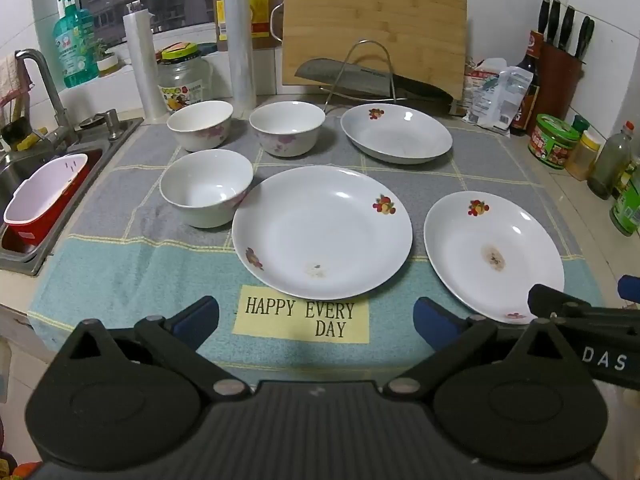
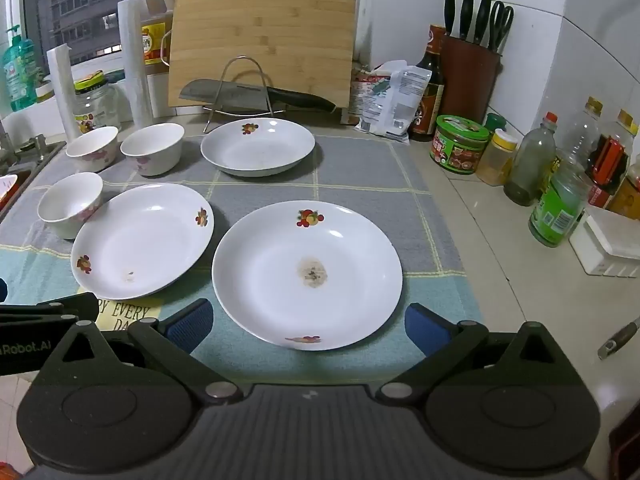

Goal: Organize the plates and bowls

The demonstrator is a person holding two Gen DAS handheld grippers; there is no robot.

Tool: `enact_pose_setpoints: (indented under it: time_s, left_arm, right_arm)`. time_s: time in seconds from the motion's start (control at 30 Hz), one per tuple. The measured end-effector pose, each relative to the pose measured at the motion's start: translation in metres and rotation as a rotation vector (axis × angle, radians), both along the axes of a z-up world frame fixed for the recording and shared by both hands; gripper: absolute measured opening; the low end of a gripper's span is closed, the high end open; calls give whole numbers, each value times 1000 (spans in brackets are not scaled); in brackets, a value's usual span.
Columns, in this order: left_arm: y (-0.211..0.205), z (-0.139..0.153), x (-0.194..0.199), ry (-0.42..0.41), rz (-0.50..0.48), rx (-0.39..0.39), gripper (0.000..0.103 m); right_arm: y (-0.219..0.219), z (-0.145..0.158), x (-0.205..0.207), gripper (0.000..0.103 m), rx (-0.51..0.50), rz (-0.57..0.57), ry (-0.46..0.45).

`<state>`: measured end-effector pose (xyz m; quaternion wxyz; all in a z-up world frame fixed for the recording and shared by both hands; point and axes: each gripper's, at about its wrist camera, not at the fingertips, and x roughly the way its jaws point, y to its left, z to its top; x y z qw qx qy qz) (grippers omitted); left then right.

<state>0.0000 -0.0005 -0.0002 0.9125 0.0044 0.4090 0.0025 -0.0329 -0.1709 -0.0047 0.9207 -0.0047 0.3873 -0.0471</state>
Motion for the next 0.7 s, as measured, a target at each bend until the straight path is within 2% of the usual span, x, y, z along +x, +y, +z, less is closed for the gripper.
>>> enact_pose_setpoints:
  time_s: [0.7]
  left_arm:
    - [3, 4, 0, -5, 19, -5, 102]
  right_arm:
    - [3, 3, 2, 103, 2, 11, -6]
